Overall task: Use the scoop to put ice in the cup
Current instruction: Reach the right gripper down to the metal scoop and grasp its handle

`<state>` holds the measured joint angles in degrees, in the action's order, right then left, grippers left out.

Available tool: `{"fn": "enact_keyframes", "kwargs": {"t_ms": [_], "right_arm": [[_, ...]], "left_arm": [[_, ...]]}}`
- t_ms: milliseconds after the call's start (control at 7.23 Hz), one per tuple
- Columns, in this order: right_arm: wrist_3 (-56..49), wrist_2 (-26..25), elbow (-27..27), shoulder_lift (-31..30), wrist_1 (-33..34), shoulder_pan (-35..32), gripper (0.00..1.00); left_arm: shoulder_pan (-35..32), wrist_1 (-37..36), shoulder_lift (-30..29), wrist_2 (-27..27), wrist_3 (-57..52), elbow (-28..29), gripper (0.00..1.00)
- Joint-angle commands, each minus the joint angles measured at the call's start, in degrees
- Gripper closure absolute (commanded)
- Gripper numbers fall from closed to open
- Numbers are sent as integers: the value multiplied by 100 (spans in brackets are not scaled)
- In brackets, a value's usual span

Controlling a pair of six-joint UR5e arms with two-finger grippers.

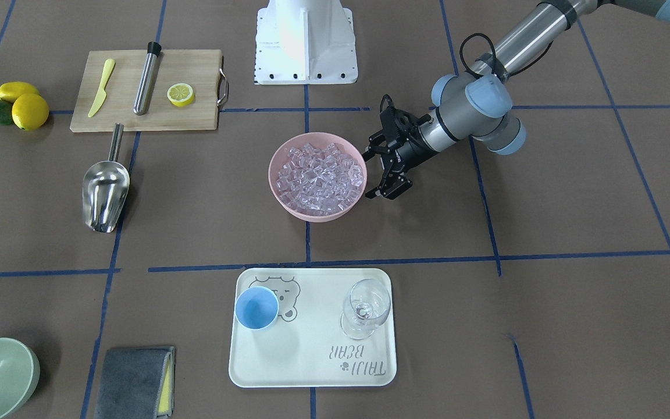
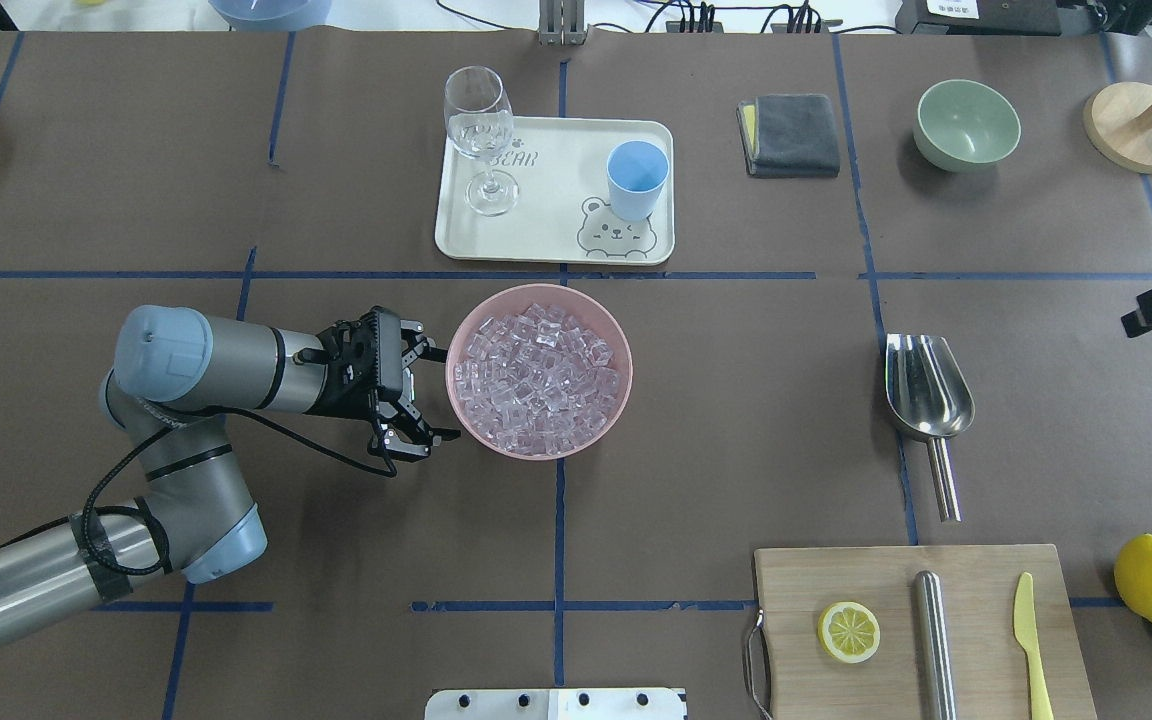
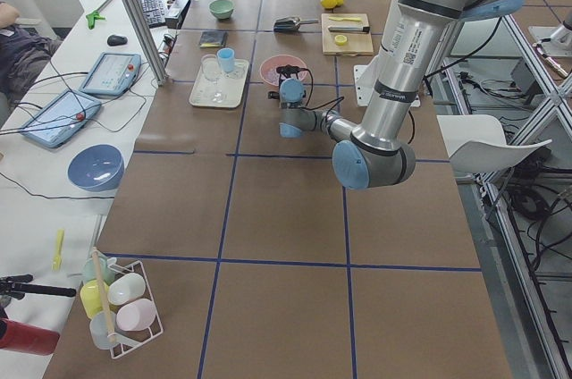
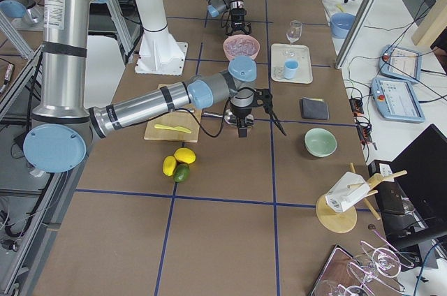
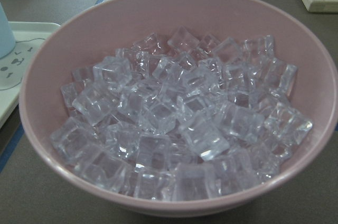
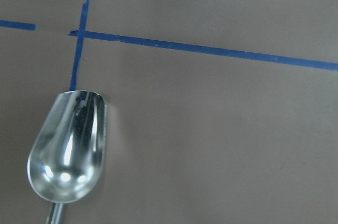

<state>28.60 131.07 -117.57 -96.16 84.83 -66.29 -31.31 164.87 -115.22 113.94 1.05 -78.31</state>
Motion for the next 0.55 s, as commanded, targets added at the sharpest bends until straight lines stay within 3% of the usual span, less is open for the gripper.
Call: {"fn": "enact_keyframes", "kwargs": {"t_ms": [0,415], "right_arm": [[1993,-372,-205,-43,-824,1167,0],[3278,-677,-556,-87,-836,2152,0]], "left_arm": [[2,1,-9,5,0,0,0],[2,1,0,-3,-9,0,0]]}}
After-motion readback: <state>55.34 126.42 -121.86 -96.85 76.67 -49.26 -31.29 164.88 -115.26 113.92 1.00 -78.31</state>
